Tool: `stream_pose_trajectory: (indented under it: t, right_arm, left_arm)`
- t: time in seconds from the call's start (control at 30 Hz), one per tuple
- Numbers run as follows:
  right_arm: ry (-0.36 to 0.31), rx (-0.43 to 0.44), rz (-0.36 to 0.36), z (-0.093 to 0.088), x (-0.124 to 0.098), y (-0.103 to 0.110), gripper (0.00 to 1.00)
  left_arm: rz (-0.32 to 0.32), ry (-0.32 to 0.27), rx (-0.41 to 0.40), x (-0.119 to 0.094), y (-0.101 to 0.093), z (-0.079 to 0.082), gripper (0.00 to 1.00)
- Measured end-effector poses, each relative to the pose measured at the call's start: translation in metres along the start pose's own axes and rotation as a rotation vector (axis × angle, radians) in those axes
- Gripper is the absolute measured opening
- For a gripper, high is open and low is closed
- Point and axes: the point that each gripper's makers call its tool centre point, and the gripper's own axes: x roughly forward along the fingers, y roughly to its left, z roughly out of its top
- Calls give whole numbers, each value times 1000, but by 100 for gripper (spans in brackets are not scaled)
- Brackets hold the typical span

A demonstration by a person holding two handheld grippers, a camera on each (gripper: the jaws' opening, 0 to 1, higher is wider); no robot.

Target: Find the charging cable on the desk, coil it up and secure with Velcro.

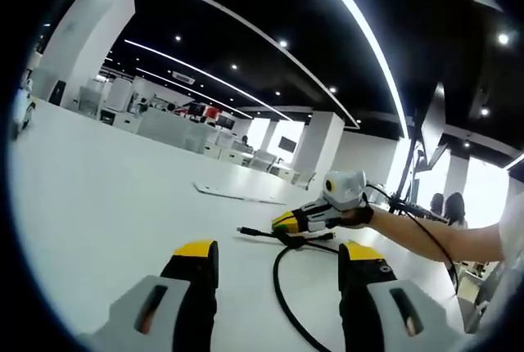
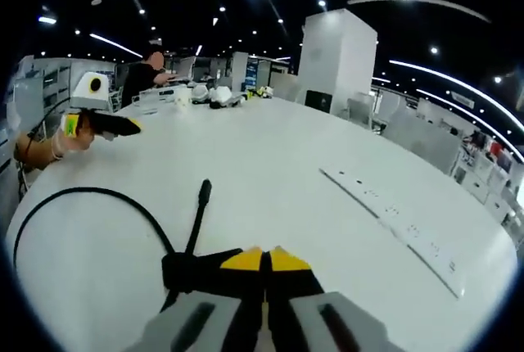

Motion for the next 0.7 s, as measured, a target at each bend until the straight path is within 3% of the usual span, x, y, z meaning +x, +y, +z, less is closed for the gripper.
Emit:
stream_pose_trajectory:
  t: [0.03,0.1,0.13,0.17,0.2,0.27,0.3,0.37,0.47,0.6,0.7]
  right_arm:
    - [5,0,-21,1,0,0,2]
    - [11,-42,-195,2,-8,-19,2]
    - [-93,-46,-299,15,-18,-28,2]
    - [-158,-39,-397,22,-30,-36,3]
    - [-189,-61,-543,27,-50,-46,4]
    - [-189,-53,-696,26,-74,-47,13]
    - [-200,-41,-737,26,-83,-41,24]
    - [-183,73,-773,19,-95,-26,39]
    - [-261,260,-756,20,-109,4,46]
    - [-292,257,-762,30,-119,36,53]
    - [-301,223,-833,35,-140,48,50]
  left_arm:
    - [2,-1,3,0,0,0,59]
    - [7,-3,3,0,1,0,59]
    - [15,-6,6,-1,2,1,59]
    - [21,-10,9,-1,3,2,59]
    - [47,-6,42,-1,6,2,60]
    - [85,-12,104,-1,9,4,61]
    - [92,-8,126,-1,9,4,61]
    - [131,-27,172,-2,10,9,62]
    - [134,-16,182,-1,6,8,62]
    - [160,-24,202,-5,0,14,62]
    - [209,-52,197,-16,5,19,62]
